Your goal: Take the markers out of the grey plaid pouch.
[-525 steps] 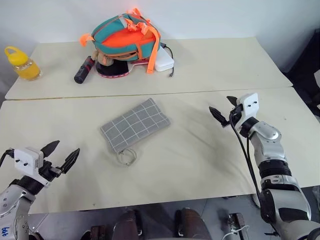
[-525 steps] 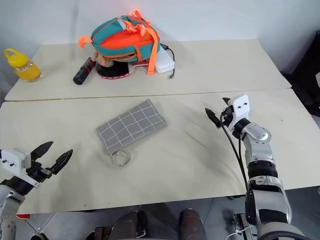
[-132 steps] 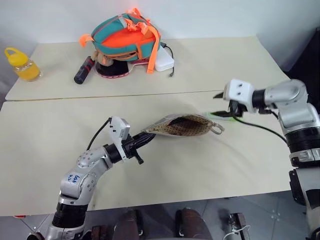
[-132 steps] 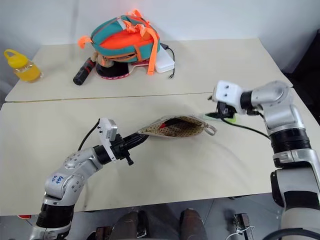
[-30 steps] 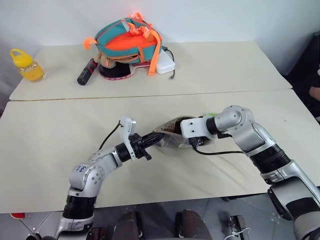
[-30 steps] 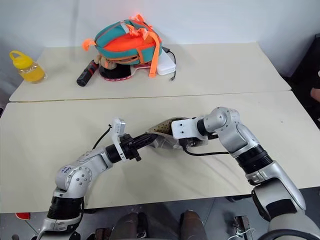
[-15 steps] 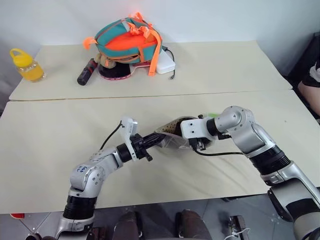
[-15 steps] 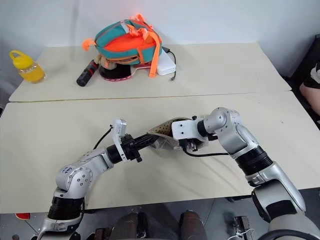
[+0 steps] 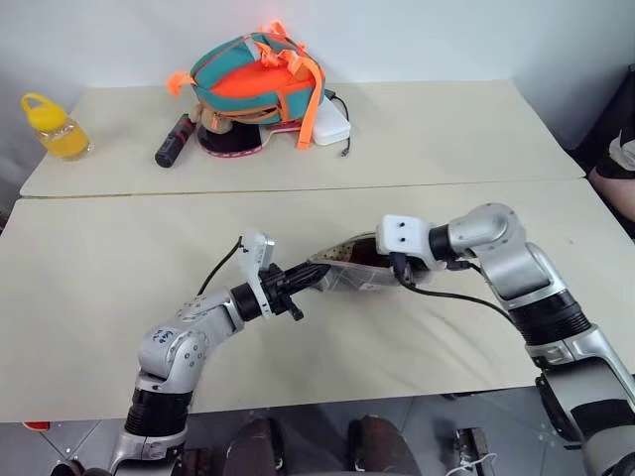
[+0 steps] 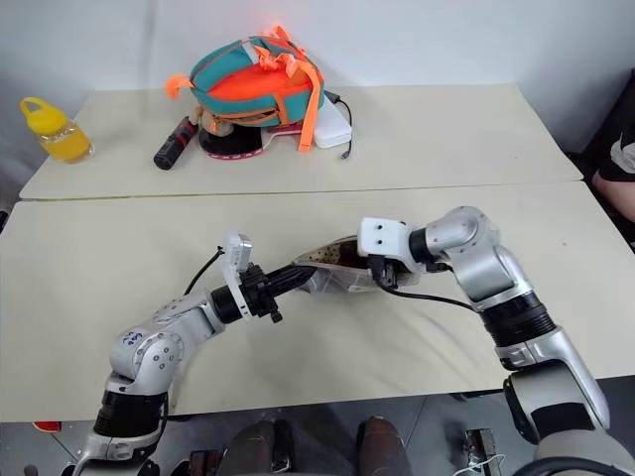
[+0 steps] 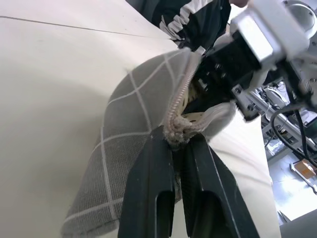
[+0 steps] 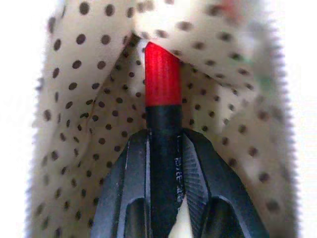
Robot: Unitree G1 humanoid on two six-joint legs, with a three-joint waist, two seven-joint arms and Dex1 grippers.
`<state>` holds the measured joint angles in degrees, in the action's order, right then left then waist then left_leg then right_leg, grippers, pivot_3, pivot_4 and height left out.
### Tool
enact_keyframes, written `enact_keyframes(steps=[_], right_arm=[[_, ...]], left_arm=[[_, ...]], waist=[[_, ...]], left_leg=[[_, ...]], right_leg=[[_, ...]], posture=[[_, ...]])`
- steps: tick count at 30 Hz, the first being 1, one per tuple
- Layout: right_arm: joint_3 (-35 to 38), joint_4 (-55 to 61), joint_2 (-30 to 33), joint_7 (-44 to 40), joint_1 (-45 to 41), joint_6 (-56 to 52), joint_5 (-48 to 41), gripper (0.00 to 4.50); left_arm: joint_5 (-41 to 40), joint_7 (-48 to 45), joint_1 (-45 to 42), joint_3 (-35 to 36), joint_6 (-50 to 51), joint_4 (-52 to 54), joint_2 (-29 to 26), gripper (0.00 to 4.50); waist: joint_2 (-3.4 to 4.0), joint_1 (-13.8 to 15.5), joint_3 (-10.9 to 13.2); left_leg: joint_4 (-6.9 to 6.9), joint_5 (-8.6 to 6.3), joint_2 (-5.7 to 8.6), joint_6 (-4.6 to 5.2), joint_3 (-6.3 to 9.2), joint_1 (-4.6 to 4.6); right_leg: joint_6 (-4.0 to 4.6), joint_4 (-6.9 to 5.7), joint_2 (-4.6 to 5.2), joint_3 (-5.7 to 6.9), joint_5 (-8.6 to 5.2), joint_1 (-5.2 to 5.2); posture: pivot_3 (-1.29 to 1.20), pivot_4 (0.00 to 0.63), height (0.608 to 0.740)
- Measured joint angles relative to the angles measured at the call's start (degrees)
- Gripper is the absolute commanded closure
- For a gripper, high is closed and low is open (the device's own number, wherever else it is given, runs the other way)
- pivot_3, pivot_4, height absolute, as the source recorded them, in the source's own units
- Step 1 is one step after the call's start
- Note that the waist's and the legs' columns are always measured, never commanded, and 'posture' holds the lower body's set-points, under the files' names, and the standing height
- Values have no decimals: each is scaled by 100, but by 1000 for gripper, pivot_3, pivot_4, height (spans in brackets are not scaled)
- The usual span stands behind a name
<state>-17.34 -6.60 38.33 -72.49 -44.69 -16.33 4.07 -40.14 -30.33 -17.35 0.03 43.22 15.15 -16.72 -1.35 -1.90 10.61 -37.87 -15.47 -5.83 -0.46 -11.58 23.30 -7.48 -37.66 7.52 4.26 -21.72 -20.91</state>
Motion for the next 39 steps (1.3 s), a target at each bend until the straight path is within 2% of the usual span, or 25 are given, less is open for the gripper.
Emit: enact_keyframes(steps=[6,17,24,29,34,39], right_arm=[[442,570,13,-37,8,-717,-725,3962],[558,1092,-200,208,-117,-1539,-1476,3962],[396,1067,424,56,-127,-1131,-1195,3962],[290,1087,444,-26,-76,-1149,-1251,3962],[647,1343,-189,189,-256,-1641,-2031,3962],[919,1228,-490,656,-626,-1376,-2167,3962]], left_arm=[[15,-22,-11,22,-90,-11,2,4500],[141,41,-137,149,-341,-33,117,4500],[139,126,-195,425,-416,-112,84,4500],[193,88,-204,485,-537,-262,46,4500],[791,-85,-264,334,-1109,-398,-309,4500],[1528,-221,-272,79,-1829,-493,-548,4500]], waist=[[1,14,1],[0,33,1],[-1,34,1],[-1,20,2],[-3,20,3],[-4,42,4]], left_leg=[[4,0,-1,-1,-5,16],[-12,0,-1,0,3,79],[-12,-1,1,2,3,79],[-13,0,-2,2,2,78],[-16,0,-4,2,3,79],[-16,0,-1,2,2,83]], right_leg=[[0,-4,-1,-4,0,-25],[-1,-9,-1,7,0,-74],[-2,-5,-1,8,1,-74],[-2,-8,-4,8,1,-75],[-2,-13,-5,9,1,-77],[-2,-10,-2,10,1,-78]], posture=[[0,150,740],[0,150,740],[0,150,740],[0,150,740],[0,150,740],[0,150,740]])
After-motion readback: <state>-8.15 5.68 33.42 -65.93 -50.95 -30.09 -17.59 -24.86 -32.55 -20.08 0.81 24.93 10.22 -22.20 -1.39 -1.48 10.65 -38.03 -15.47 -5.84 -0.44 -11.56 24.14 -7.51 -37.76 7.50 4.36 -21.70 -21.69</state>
